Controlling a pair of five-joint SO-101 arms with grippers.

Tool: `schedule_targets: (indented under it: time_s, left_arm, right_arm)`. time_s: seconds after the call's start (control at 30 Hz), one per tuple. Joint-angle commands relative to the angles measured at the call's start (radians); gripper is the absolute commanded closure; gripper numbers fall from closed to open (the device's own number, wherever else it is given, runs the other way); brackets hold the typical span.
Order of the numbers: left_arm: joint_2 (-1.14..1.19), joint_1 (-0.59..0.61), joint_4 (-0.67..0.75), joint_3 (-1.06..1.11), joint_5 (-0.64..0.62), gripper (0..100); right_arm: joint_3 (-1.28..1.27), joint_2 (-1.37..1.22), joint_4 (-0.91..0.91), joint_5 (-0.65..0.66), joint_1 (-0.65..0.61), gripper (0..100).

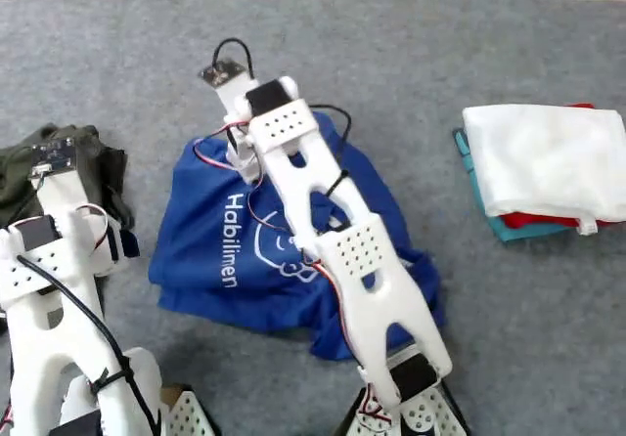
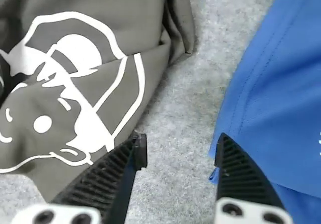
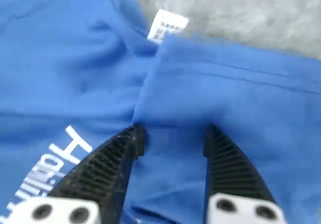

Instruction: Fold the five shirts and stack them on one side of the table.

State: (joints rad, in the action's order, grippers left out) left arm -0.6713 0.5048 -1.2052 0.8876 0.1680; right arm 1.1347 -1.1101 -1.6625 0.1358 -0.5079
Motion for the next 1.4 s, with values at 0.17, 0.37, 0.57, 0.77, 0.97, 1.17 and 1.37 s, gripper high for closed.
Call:
schedule_targets:
  time_s: [0.17,0.37,0.57,0.77,0.97,1.17,1.37]
  left_arm:
    - [-0.023,0.007,0.015,-0.01,-0.009,76]
    - [-0.021,-0.028,0.038,-0.01,-0.012,76]
    - [-0.02,-0.173,0.143,-0.013,-0.092,76]
    - [0.048,-0.426,0.396,-0.013,-0.255,76]
    - [0.439,-0.541,0.523,-0.091,-0.302,76]
    - [0.755,-0.532,0.321,-0.372,-0.305,85]
    - [0.758,-0.533,0.207,-0.415,-0.304,97]
  right_arm:
    - [0.067,-0.001,-0.002,-0.005,0.077,97.4]
    - [0.191,-0.004,-0.087,0.018,0.226,98.4]
    - [0.216,-0.007,-0.103,0.184,0.328,97.2]
    - [0.188,-0.001,-0.103,0.199,0.331,76.0]
    - [0.185,0.108,-0.104,0.199,0.348,75.1]
    - [-0.007,0.343,-0.104,0.199,0.364,77.3]
    - [-0.318,0.47,-0.098,0.199,0.272,77.2]
